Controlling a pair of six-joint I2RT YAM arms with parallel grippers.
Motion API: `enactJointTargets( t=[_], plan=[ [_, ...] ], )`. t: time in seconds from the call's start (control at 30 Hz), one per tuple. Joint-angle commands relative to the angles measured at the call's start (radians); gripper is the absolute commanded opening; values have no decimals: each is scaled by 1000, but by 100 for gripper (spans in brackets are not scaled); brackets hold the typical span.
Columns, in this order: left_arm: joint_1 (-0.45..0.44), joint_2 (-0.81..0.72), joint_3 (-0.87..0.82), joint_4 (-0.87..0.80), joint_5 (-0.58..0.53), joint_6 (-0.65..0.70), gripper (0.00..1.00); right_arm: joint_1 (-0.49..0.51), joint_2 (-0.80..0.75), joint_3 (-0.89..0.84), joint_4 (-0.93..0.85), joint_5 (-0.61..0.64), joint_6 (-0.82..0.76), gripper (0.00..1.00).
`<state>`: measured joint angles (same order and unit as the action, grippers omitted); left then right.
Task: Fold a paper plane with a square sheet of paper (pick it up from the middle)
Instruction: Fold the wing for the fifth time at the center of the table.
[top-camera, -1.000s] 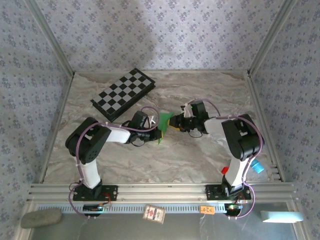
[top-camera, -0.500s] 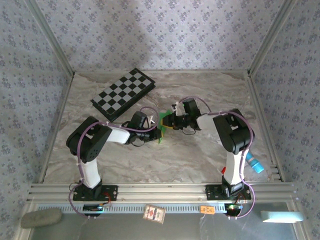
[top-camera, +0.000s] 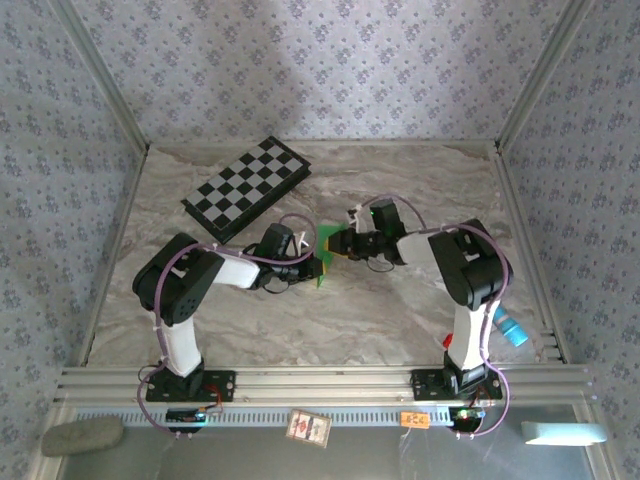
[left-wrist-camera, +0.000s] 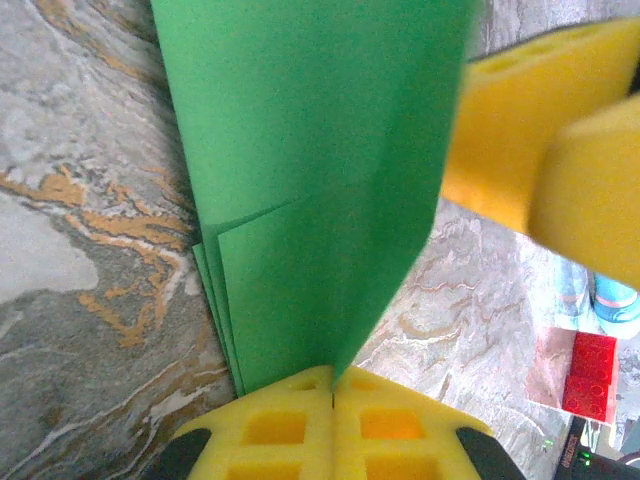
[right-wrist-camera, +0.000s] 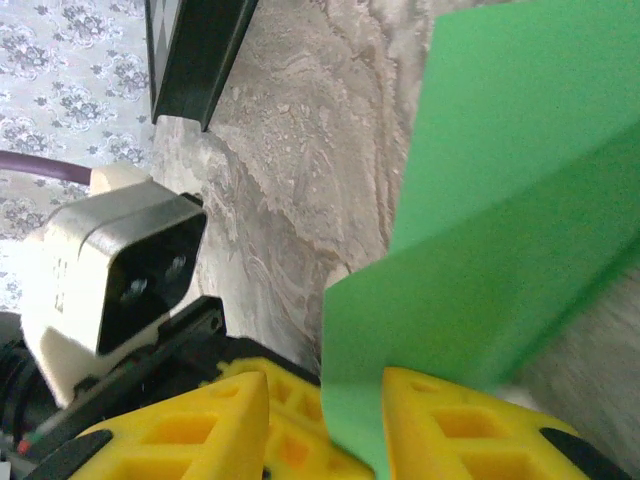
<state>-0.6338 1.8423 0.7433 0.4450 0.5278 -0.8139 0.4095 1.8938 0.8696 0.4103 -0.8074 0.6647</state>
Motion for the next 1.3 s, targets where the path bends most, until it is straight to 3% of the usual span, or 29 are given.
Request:
enactJointTargets(
  t=[0.0, 0.67, 1.03, 1.27],
  plan=[
    [8, 28, -20, -11, -9, -5, 0, -19, -61, -50, 74, 1, -7, 38],
    [10, 36, -38, 13, -9, -13, 4, 48, 51, -20, 155, -38, 3, 35],
    [10, 44, -42, -7, -29, -4, 15, 58, 85, -7, 170, -29, 36, 33],
    [10, 48, -47, -25, -46, -4, 12, 53, 66, -14, 200, -21, 71, 33]
  ],
)
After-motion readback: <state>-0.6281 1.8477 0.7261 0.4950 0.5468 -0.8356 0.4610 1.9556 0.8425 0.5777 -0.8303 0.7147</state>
